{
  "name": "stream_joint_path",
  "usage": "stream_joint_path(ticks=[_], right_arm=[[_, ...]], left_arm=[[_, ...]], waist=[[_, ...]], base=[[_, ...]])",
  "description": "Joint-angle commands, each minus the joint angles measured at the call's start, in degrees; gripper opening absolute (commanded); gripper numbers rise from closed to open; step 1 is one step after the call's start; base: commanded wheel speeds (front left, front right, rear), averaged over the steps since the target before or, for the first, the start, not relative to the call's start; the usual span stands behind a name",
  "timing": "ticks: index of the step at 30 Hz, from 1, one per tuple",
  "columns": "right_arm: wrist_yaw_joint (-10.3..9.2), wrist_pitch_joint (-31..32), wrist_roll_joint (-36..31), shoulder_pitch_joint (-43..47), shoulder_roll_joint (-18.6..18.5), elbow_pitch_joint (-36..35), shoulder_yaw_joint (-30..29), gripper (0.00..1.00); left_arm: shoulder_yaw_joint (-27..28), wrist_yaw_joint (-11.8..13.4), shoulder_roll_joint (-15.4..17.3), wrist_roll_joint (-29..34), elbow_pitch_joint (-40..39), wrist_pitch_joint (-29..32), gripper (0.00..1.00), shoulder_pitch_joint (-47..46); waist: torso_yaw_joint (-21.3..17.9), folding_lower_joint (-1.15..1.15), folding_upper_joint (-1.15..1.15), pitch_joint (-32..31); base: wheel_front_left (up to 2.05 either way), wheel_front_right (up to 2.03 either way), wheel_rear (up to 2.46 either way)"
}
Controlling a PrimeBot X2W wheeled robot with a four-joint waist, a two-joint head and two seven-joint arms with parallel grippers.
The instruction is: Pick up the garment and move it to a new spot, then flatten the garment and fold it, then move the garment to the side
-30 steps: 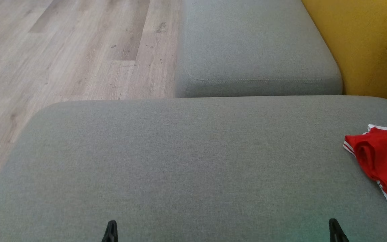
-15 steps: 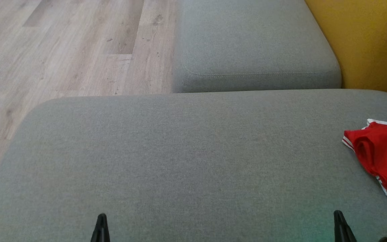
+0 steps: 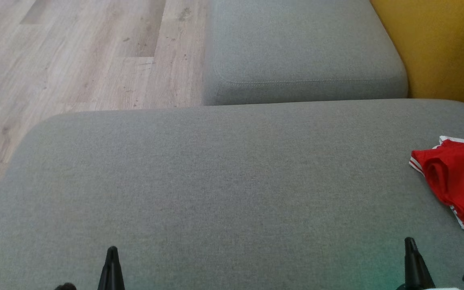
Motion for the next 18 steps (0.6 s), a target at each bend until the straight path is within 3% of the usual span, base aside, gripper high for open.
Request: stream_joint_path(ticks=[1,18], right_arm=[[-0.02,0.27,2.06,-3.38,-0.95,-1.52,-0.08,0.00],[-0.02,2.98,13.93,-7.37,-1.11,-0.64,-0.90,0.00]], left_arm=[[1.30,-0.33,0.52,-1.88,-1.59,0.31,0.00,-3.63],[3.89,-1.83,0.61,-13.73,-0.58,2.92,0.00,-6.86]], waist=[[-0.09,-0.01,0.00,0.18],[-0.85,-0.01,0.00,1.91]], base=[[0.00,0.00,0.00],[0.00,0.00,0.00]])
